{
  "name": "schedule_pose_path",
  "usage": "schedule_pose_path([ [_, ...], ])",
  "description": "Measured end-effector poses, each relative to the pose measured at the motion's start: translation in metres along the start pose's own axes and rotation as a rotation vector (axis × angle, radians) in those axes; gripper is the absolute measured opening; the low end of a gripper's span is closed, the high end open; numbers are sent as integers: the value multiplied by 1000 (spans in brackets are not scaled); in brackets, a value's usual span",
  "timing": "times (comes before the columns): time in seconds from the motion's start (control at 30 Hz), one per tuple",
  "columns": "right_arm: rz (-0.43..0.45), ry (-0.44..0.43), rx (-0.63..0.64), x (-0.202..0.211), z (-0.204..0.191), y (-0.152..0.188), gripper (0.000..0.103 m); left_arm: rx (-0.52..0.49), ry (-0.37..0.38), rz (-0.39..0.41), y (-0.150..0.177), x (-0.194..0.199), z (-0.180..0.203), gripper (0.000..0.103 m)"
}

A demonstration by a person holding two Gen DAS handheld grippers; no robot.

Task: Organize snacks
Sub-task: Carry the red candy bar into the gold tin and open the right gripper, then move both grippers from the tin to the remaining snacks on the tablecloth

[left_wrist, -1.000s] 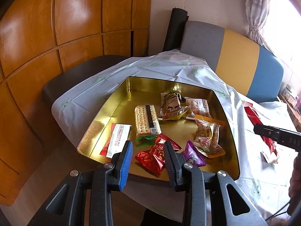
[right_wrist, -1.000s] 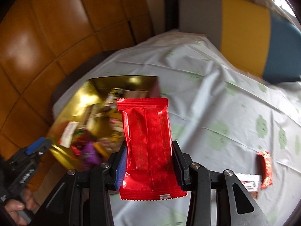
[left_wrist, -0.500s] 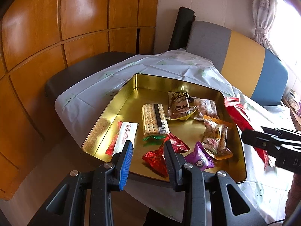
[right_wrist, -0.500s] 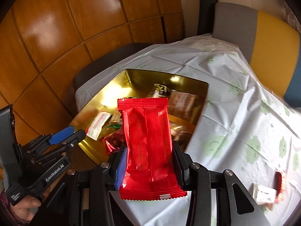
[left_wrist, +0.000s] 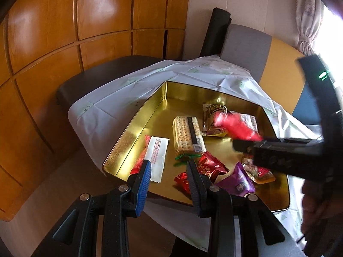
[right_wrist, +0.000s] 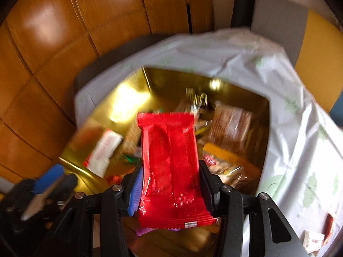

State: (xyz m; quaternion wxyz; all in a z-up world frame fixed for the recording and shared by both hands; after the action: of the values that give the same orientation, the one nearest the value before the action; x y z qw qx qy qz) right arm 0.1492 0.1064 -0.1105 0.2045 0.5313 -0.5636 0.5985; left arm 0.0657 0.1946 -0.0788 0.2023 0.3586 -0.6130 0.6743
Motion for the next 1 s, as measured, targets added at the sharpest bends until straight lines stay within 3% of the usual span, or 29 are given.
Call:
schedule_pose_path([
  [0.1,-16,-15,-12,-6,5,9,54,3,-2,-9,2,-3,-2,34],
  [0.3,16,-42,-2,12,4,19,53,1,1,-10,3,-5,0,34],
  [0.4,25,-29,36,12,-3,24,31,-6,3,-8,3,-3,2,34],
  [0.47,13,-20,38,6,-3,27,28,-12,6,-9,3,-3,6,34],
  [0.63,9,-33,15,3,-1,29,28,-29,11,-7,3,1,10,34],
  [1.0,132,-43,-9,48,4,26,29,-51,21,1,3,7,18,34],
])
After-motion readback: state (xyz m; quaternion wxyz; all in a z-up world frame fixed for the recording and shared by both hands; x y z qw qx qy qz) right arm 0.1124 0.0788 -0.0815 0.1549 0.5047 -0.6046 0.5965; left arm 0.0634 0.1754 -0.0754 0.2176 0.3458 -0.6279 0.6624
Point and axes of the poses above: each gripper's, at about its wrist camera, not at the fingertips, and x roughly against the way its jaws point, z to its right, y to its underside, the point moved 9 cm from there along -x, roughly the way its jaws point, and after that the axes turned 7 degrees about -x, right-handed, at the moved point
